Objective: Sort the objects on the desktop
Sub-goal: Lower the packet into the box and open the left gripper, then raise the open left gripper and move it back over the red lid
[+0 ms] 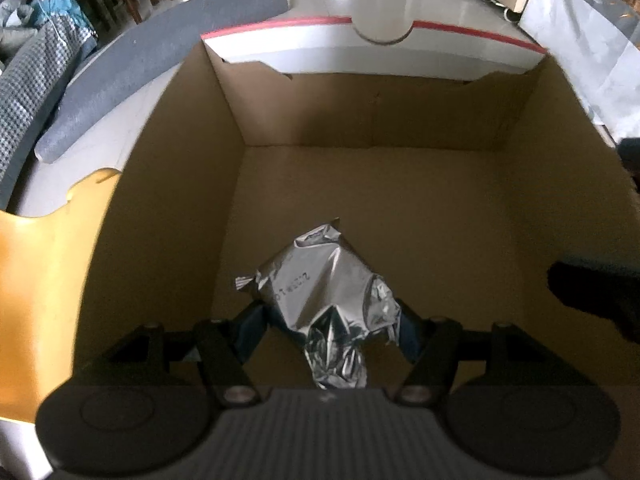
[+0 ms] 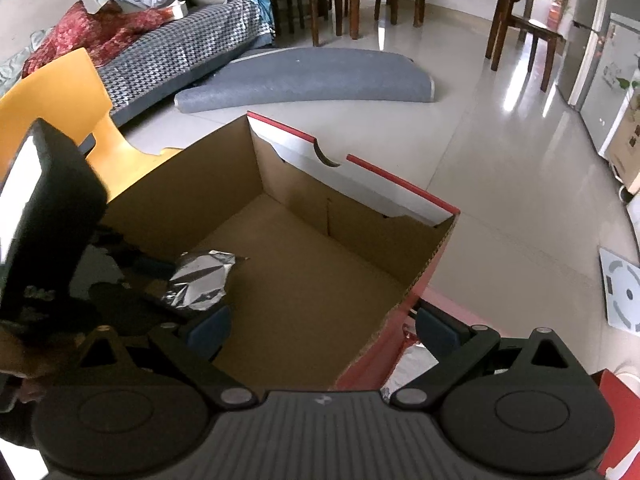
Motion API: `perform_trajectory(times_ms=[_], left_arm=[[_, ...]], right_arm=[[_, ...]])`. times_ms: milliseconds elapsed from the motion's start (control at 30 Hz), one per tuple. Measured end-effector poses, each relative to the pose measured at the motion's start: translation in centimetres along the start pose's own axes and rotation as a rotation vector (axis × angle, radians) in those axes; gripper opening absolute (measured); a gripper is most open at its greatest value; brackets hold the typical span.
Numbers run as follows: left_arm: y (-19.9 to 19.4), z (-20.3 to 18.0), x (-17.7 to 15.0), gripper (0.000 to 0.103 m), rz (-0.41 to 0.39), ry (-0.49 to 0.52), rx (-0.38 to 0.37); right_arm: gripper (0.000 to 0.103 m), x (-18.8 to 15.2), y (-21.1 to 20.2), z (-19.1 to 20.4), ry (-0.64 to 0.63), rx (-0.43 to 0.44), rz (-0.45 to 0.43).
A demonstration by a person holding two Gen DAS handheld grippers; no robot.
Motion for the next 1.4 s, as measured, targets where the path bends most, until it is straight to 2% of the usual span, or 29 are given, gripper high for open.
perform_trajectory(times_ms=[233,533,600,633,667,800,867,1033,1167,1267,1333,1400], left_arm=[[2.2,0.0,0.6,0.065,0.039,-0.023,-0.002],[2.2,-0.5,1.0,0.07,0.012,-0.01,0.034],[2.2,-0.6,0.8,0.076,0.011,-0.003,0.044],[2.2,-0.7,0.7,0.084,0.014,-0.004,0.053],[2.2,-0.7,0.5,0.086,0.012,-0.004,0.06],[1.9,-1.1,0.0,0.087,0.012,-0.002,0.069],[1.8,-1.5,-0.3,0.093,0.014,0.002,0.074],[1.9,-2.1,-0.2,0.093,0.011,0.011,0.089],[2.0,-2.1,-0.6,0.093,0.019,-0.02,0.09],[1.2,-2.4,-0.4,0.094,-0.008,-0.028,0.083],[0.3,-2.5,-0.2,0.101,-0.042,-0.027,0.091],[-0.6,-2.6,0.2,0.103,-0.074,-0.026,0.096]], right_arm=[[0.098,-0.1,0.0,-0.1,-0.003,-0.008,0.005],[0.098,-0.4,-0.2,0.4,-0.004,-0.016,0.009],[0.098,-0.5,-0.2,0.5,-0.006,-0.021,0.012],[0.098,-0.6,-0.2,0.5,-0.006,-0.024,0.014],[0.098,-0.6,-0.3,0.5,-0.008,-0.027,0.015],[0.098,-0.9,-0.5,0.6,-0.014,-0.031,0.022],[0.098,-1.0,-0.4,0.6,-0.017,-0.044,0.027],[0.098,-1.2,-0.4,0.0,-0.011,-0.072,0.034],[0.098,-1.3,-0.4,-0.6,-0.011,-0.113,0.038],[0.098,-1.3,-0.7,-0.8,0.002,-0.117,0.037],[0.098,-1.1,-1.0,-0.8,0.013,-0.101,0.031],[0.098,-1.0,-1.4,-0.8,0.02,-0.086,0.026]])
Point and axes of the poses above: each gripper's, at about its wrist camera, not at the fingertips, and y roughly the way its jaws point, z to its left, x to its top, the point moved 5 cm from there along y, roughly the way its jaws point, and after that the axes turned 10 degrees about y, right-handed, at the moved point
